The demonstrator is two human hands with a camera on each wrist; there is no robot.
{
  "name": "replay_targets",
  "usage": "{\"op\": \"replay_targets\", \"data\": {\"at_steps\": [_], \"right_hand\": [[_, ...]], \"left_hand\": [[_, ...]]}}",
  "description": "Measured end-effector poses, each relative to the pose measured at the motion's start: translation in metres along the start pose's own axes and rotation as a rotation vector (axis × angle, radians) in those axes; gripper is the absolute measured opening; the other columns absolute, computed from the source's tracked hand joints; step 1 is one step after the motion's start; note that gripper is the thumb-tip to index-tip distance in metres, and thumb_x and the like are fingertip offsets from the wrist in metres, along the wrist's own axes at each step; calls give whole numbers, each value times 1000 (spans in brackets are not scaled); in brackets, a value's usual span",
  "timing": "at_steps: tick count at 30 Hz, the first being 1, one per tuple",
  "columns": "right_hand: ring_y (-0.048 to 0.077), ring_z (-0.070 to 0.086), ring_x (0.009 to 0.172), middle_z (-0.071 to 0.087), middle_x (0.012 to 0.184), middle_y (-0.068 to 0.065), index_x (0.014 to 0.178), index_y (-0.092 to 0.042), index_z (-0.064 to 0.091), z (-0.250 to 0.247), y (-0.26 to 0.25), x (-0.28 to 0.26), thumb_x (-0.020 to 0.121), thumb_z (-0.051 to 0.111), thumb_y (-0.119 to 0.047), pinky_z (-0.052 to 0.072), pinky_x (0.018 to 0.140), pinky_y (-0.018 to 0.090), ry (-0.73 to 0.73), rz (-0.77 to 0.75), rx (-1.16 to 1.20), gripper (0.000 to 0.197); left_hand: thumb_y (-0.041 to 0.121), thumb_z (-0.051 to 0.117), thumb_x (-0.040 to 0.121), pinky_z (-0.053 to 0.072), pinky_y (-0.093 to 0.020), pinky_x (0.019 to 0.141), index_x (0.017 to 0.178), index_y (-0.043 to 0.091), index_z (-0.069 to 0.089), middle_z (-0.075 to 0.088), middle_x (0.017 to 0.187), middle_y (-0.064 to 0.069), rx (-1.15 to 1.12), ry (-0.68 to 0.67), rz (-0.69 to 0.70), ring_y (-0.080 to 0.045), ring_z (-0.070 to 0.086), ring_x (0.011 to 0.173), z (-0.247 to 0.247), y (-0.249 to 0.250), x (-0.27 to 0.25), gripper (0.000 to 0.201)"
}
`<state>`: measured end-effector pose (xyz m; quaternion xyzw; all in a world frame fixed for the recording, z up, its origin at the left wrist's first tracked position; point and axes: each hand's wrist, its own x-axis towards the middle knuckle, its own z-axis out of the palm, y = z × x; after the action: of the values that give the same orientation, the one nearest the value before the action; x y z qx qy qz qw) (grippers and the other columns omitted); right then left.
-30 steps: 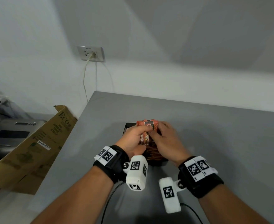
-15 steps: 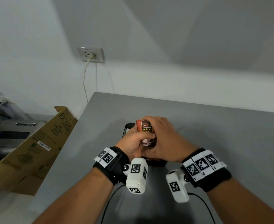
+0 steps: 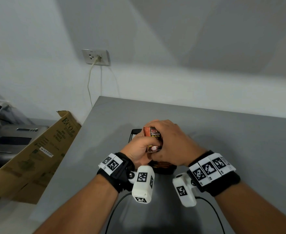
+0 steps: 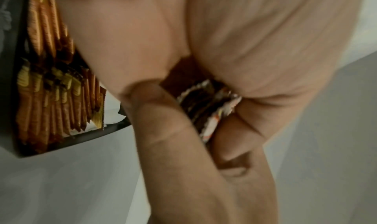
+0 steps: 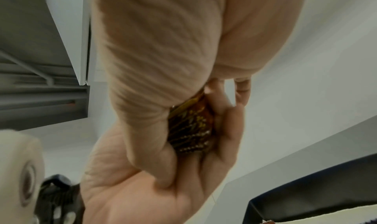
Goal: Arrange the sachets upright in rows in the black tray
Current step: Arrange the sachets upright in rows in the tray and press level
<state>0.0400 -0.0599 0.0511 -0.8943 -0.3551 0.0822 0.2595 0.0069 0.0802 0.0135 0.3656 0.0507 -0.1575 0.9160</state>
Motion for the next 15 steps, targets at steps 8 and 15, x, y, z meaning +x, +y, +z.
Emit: {"op": "replay_targets", "data": {"at_steps": [8,15], "right_hand": [[7,42,120,49,130,-17,138,-35,47,-2,-3,2,60,84,-52,38,107,31,-2,43,39,89],[14,68,81,69,94,-7,105,-36,69,-12,22,9,86,72,-15,58,81,35,229,235,440,28]], "left_hand": [[-11,52,72,56,-32,61,108,-2,59,62,90,-22,88,108,18,-26,69,73,-3,4,6,38],[-13,69,66,55,-35,66,135,10,48,66,84,-16,371,117,100,-24,65,70,-7,12,10,77]]}}
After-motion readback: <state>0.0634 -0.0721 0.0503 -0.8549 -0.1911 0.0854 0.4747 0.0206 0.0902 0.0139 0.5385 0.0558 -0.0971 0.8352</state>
